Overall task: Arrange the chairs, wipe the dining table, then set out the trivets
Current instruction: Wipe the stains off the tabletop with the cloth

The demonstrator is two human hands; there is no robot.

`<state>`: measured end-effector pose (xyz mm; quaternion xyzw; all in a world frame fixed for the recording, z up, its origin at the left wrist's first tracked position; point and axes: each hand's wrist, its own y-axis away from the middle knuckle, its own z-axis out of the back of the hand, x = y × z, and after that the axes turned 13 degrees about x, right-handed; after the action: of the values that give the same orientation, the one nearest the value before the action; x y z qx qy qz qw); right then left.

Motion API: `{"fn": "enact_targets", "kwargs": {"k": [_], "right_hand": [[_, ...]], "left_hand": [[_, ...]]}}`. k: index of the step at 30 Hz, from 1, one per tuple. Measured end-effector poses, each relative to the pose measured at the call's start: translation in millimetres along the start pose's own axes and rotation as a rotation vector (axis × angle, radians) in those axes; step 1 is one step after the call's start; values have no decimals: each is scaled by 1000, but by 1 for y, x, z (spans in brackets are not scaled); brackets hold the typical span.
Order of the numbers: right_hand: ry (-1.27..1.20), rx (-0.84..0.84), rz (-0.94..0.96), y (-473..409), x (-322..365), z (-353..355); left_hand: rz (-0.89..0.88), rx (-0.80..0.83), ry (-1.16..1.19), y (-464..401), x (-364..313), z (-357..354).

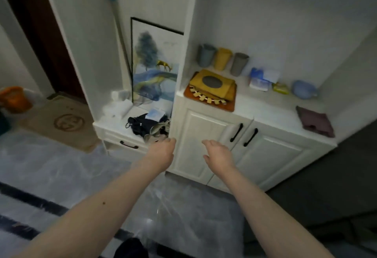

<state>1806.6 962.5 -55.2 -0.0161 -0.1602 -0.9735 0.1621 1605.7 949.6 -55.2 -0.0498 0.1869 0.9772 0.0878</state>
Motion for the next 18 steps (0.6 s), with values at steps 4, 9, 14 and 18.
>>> {"fn": "enact_targets", "kwargs": {"k": [4, 9, 14, 18], "right_hand": [[-49, -54, -149, 8, -54, 9], [-121, -141, -369, 17, -110, 23], [-142, -152, -566, 29, -153, 33], [-167, -145, -651, 32, -179, 32]], "left_hand": [[-219, -8, -62, -57, -55, 20], [-466, -20, -100, -116, -116, 51], [-633, -58, -147, -159, -173, 69], [-743, -11, -122, -185, -206, 70]]}}
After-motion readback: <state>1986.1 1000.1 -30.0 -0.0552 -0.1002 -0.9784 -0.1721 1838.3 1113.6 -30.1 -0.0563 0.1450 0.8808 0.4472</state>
